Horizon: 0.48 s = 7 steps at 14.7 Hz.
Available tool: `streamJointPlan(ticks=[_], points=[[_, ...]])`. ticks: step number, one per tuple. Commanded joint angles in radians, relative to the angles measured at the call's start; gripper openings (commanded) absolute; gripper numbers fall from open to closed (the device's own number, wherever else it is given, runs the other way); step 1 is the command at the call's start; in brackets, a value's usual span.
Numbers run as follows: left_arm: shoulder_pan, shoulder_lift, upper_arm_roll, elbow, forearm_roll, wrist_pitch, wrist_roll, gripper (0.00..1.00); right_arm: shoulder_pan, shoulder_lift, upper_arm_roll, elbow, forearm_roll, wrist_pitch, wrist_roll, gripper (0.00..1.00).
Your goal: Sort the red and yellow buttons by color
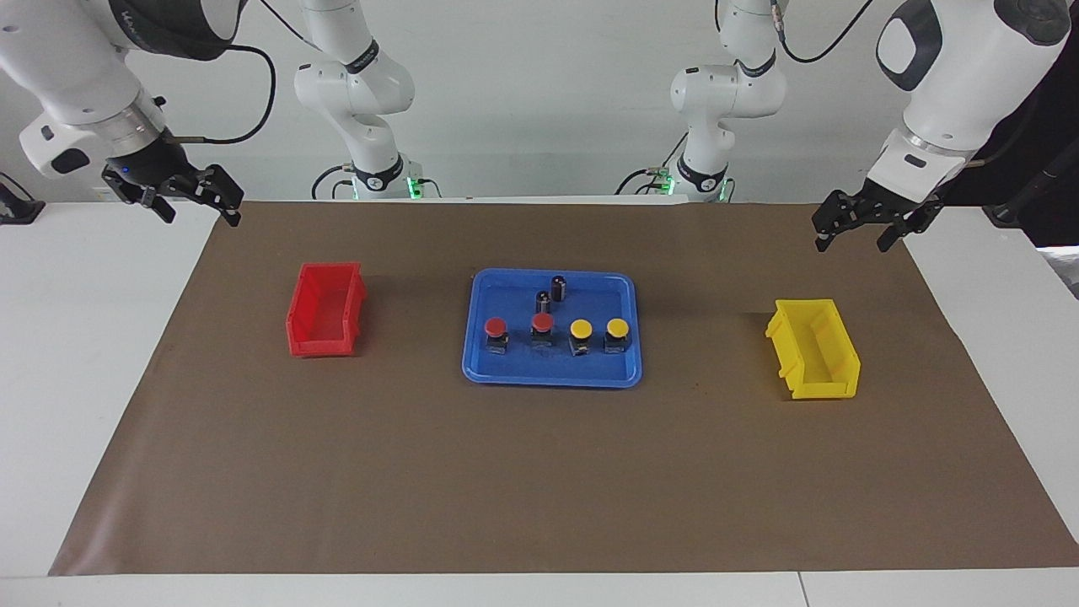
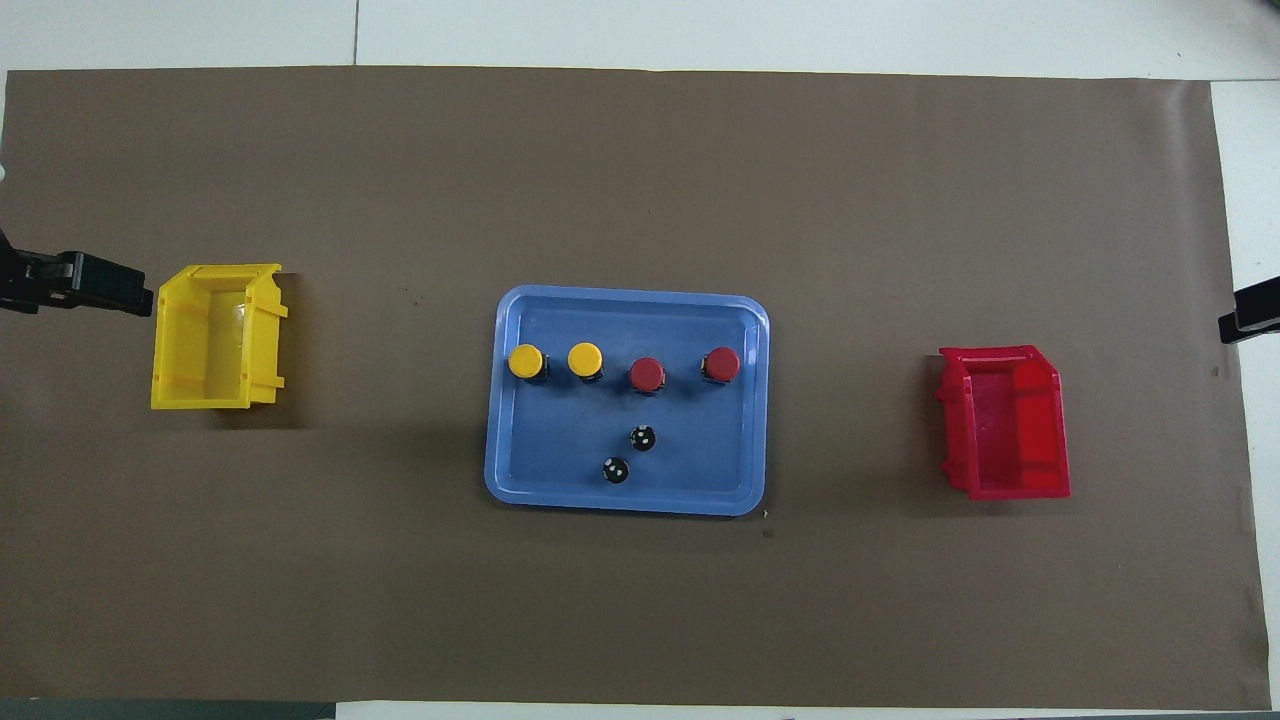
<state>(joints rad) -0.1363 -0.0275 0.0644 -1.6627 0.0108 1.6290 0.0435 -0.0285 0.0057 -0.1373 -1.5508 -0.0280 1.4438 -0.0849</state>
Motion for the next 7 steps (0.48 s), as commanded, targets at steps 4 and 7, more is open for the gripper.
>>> streamJointPlan(ticks=[4,7], points=[[0.011,-0.02,-0.009,-0.014,0.018,-0.014,0.006,1.0,-0.002,-0.024,0.005,-0.029,0.005,0.032,-0.009,1.0],[0.011,-0.02,-0.009,-0.014,0.017,-0.014,0.006,1.0,0.027,0.009,0.027,0.038,0.02,-0.005,-0.007,1.0]])
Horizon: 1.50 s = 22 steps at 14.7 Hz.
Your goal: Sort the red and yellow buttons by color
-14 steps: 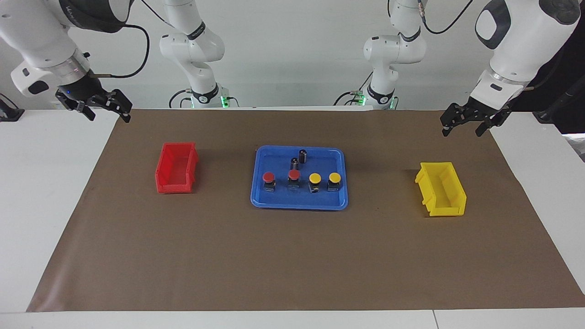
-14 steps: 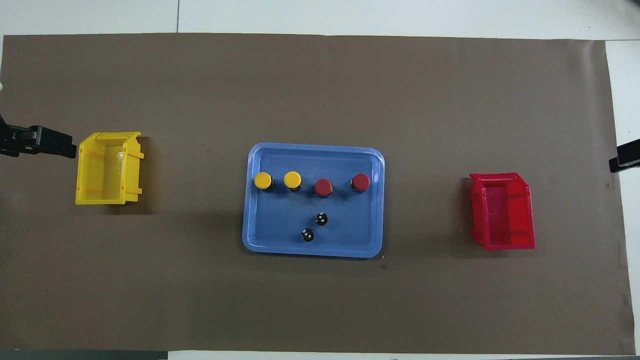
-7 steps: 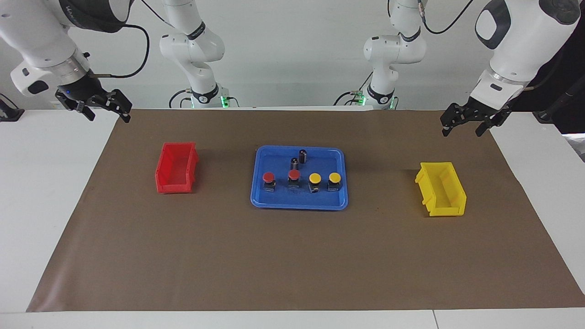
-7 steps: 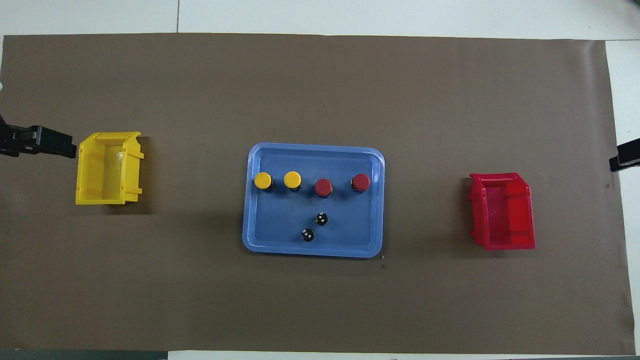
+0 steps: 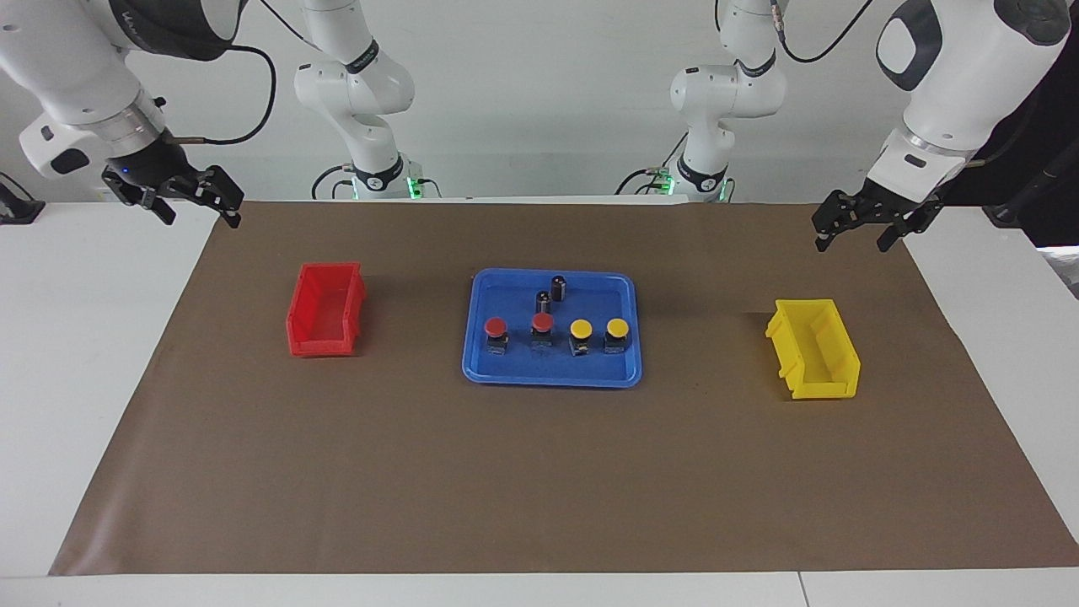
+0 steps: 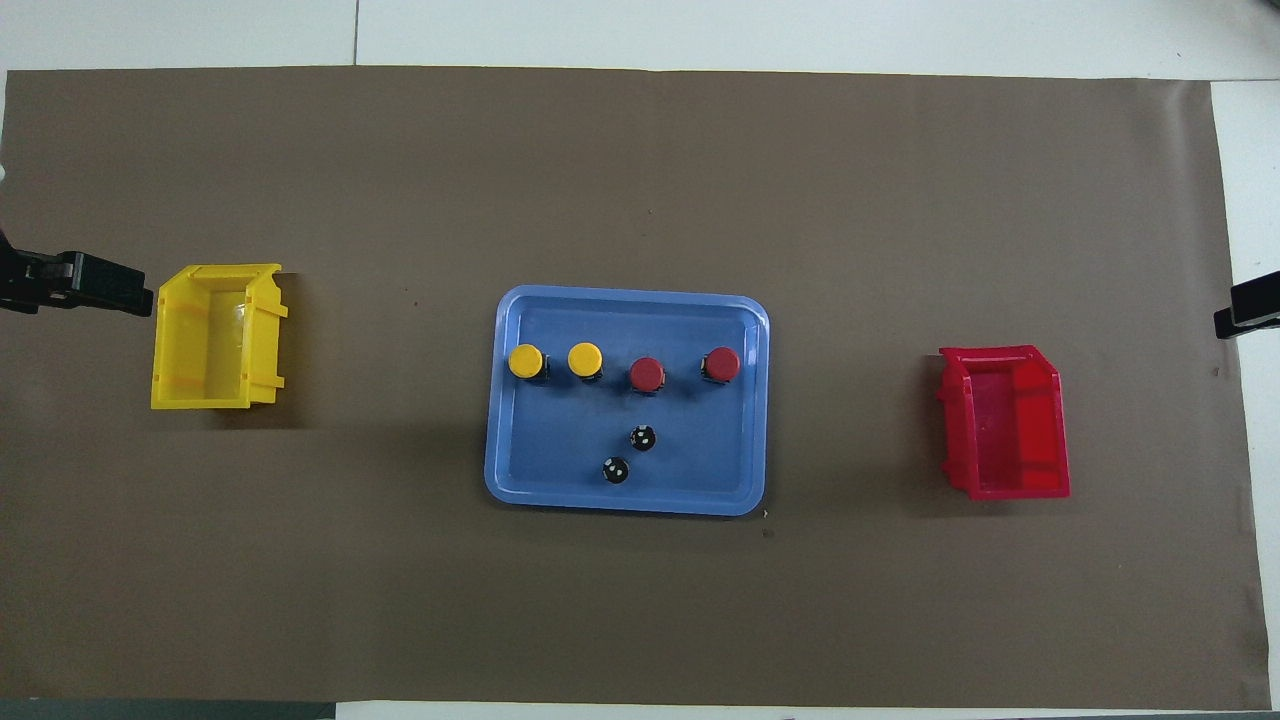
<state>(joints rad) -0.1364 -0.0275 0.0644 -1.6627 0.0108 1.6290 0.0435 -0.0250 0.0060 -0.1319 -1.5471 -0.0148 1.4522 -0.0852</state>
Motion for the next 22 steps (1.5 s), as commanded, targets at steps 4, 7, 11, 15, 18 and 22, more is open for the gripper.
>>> streamJointPlan(ticks=[4,7,11,15,18,22], points=[[0.011,-0.02,-0.009,-0.014,0.018,-0.014,0.006,1.0,0.124,0.091,0.049,0.153,0.025,-0.035,0.158,1.0],[0.011,-0.02,-0.009,-0.014,0.017,-0.014,0.006,1.0,0.278,0.162,0.067,0.162,0.033,0.026,0.348,1.0],[0.011,-0.02,-0.009,-0.014,0.017,-0.014,0.006,1.0,0.45,0.25,0.071,0.076,0.042,0.287,0.54,1.0],[0.011,-0.02,-0.009,-0.014,0.018,-0.014,0.006,1.0,0.517,0.239,0.071,-0.161,0.044,0.552,0.573,1.0],[0.011,-0.02,-0.009,-0.014,0.018,-0.014,0.006,1.0,0.531,0.259,0.072,-0.26,0.045,0.677,0.593,1.0],[0.011,-0.02,-0.009,-0.014,0.018,-0.014,0.006,1.0,0.545,0.281,0.072,-0.291,0.045,0.709,0.588,0.94]])
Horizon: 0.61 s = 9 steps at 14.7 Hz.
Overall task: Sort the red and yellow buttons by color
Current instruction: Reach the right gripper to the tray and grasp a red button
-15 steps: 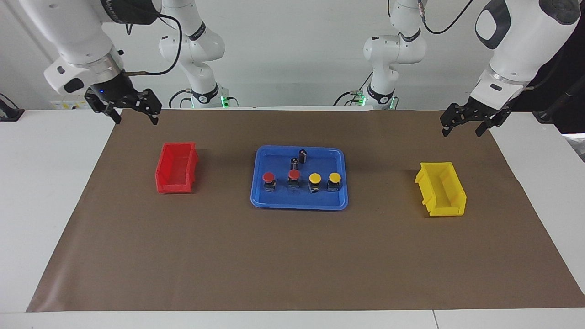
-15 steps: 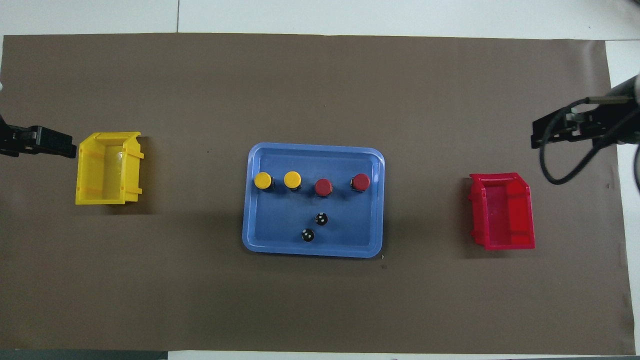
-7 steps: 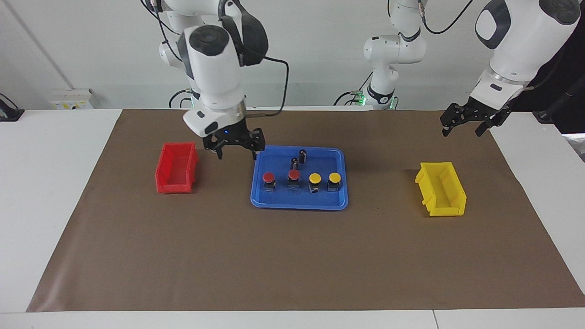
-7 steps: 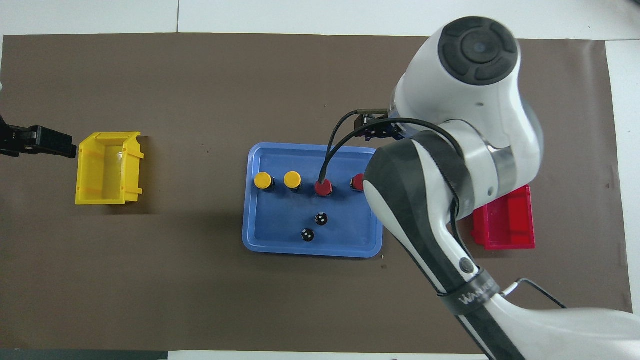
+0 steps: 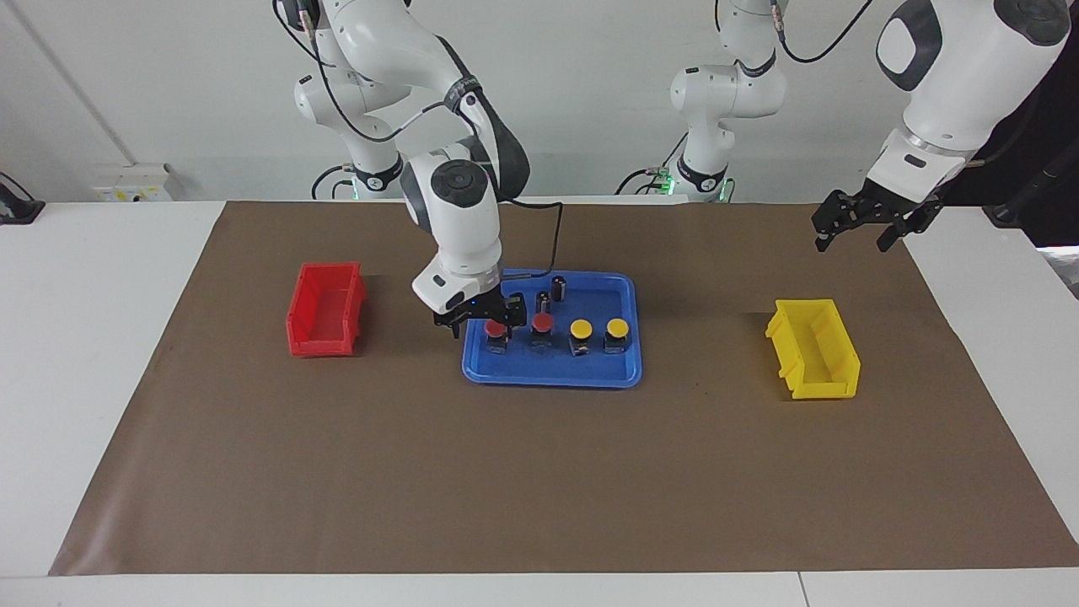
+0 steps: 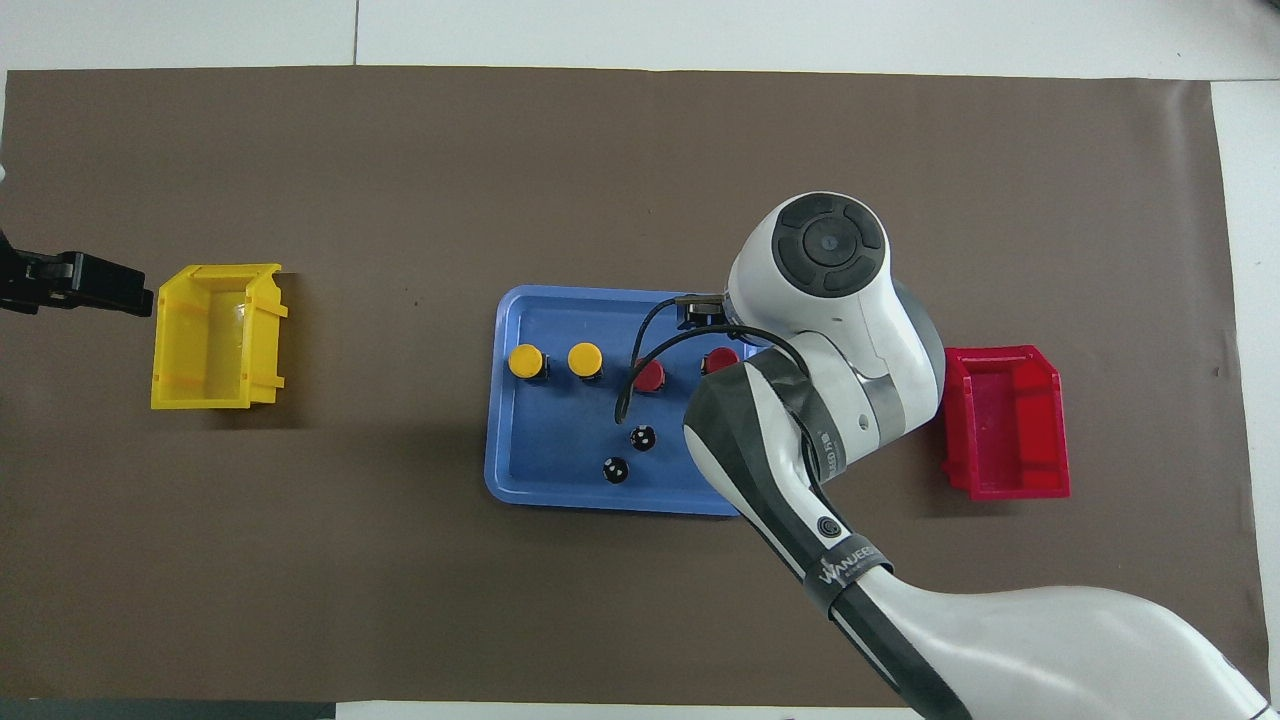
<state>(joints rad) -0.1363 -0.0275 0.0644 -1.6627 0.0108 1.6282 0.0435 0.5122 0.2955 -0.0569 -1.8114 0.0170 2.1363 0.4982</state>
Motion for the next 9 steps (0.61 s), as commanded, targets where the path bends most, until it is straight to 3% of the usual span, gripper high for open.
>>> streamJointPlan(ticks=[1,9], points=[[0.011,-0.02,-0.009,-0.014,0.018,-0.013,0.006,1.0,0.015,0.002,-0.003,-0.026,0.014,0.031,0.005,0.91],[0.011,-0.02,-0.009,-0.014,0.018,-0.014,0.006,1.0,0.029,0.011,-0.001,-0.063,0.051,0.062,-0.004,0.81]])
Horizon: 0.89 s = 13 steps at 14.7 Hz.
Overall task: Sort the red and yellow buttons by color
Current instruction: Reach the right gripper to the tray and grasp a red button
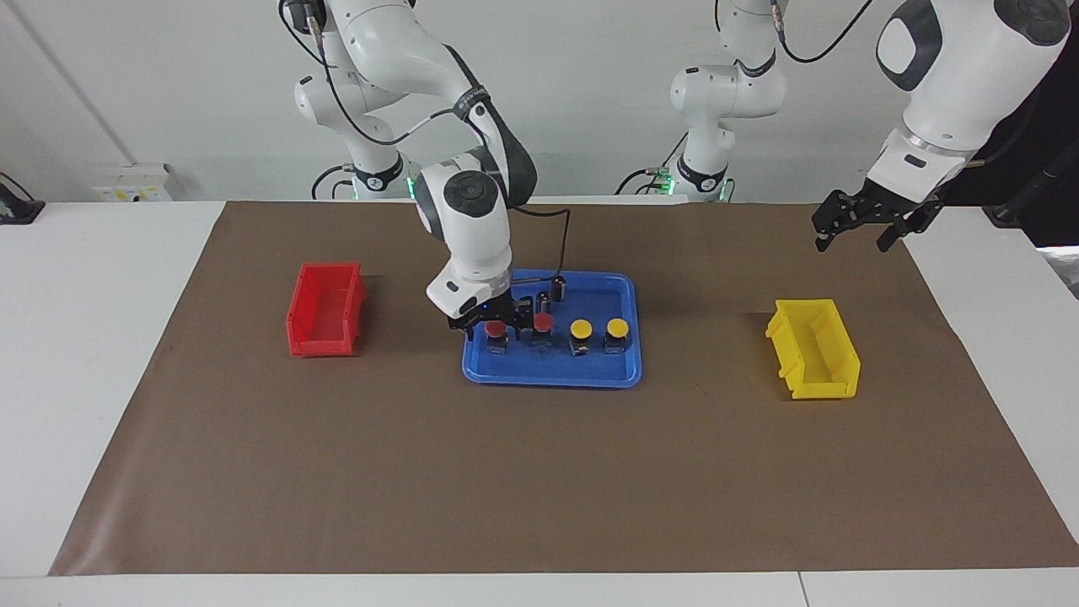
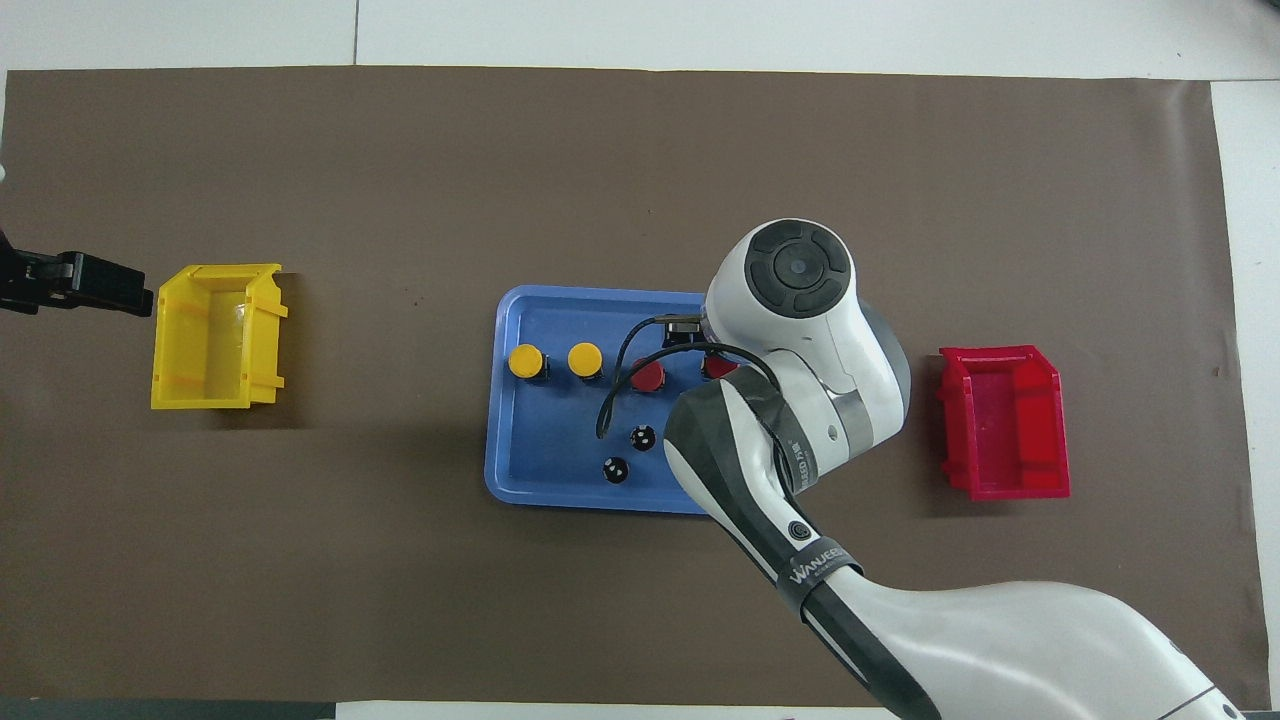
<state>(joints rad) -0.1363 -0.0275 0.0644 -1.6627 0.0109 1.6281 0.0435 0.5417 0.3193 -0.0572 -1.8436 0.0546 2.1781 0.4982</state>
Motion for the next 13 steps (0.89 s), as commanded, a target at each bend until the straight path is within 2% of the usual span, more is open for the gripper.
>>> streamJointPlan(ticks=[1,3,10,12,13], points=[[0.011,-0.02,-0.009,-0.014,0.018,-0.014,0.006,1.0,0.0,-0.014,-0.001,-0.032,0.013,0.02,-0.004,0.79],[0.011,-0.02,-0.009,-0.014,0.018,-0.013,0.006,1.0,0.0,-0.016,-0.001,-0.037,0.014,0.017,-0.006,0.79],[0.011,-0.02,-0.009,-0.015,0.018,-0.014,0.006,1.0,0.0,-0.023,0.011,-0.059,0.016,0.012,-0.021,0.65],[0.009,-0.02,-0.009,-0.015,0.018,-0.017,0.0,1.0,0.0,-0.023,0.013,-0.057,0.017,0.011,-0.023,0.56],[0.006,-0.022,-0.011,-0.014,0.018,-0.03,0.003,1.0,-0.002,-0.023,0.013,-0.057,0.017,0.011,-0.029,0.48]])
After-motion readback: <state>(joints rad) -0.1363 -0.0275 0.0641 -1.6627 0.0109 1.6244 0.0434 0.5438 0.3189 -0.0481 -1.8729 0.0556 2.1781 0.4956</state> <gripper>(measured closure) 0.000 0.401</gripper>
